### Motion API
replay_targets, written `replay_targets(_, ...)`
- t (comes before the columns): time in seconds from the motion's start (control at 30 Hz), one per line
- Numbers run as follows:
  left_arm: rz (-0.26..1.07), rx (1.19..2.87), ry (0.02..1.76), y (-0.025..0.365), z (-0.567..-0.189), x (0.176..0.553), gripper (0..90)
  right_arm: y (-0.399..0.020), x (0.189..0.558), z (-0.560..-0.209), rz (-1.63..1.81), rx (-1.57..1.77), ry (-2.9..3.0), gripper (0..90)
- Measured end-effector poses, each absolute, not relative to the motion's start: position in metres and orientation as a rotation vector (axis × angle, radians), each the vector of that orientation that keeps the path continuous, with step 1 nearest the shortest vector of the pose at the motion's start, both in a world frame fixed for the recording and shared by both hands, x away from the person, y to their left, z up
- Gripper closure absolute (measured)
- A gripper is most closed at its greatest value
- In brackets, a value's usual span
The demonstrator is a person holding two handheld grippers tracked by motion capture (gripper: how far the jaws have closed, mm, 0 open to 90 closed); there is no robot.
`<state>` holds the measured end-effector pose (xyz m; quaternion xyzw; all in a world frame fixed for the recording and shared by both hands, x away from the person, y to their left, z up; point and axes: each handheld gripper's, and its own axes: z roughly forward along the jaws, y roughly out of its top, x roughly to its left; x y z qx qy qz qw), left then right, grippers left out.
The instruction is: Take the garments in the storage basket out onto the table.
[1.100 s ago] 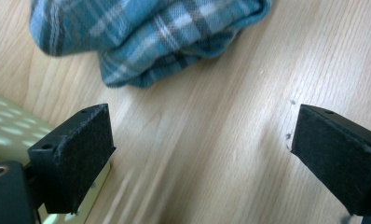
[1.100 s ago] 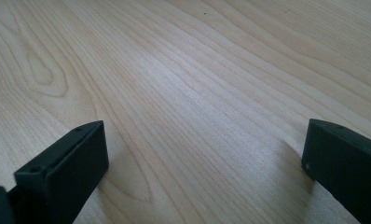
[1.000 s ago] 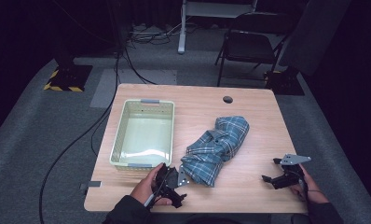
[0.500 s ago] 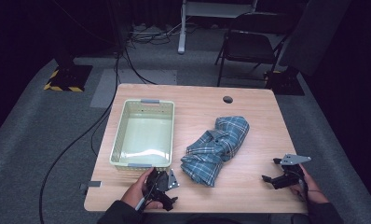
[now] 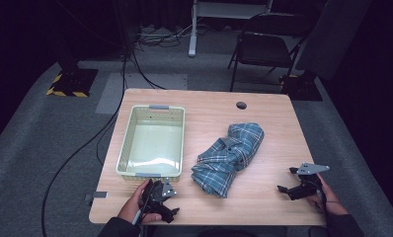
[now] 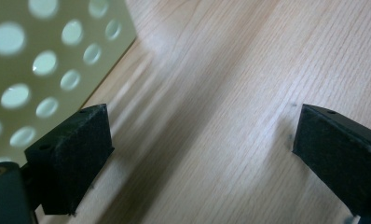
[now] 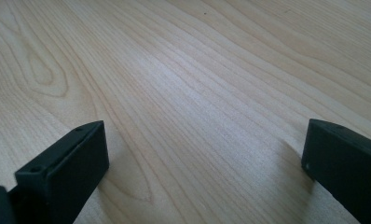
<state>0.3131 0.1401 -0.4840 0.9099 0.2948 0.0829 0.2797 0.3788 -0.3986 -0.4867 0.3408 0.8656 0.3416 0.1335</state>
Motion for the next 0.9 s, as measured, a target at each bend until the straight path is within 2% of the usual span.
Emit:
replay_targets(0.33, 0.238, 2.362, 0.859, 0.165, -0.49, 0.308, 1.2, -0.399, 0.379, -0.487, 0.991, 0.988, 2.51, 0.5)
replay_targets(0.67, 0.27, 2.265, 0.824, 0.176, -0.499, 0.305, 0.0, -0.399, 0.379, -0.487, 0.991, 0.987, 2.511, 0.5)
replay_targets(0.9, 0.276, 2.259, 0.838, 0.178, -0.499, 0.305, 0.0, -0.399, 0.379, -0.487, 0.99, 0.987, 2.51, 0.5)
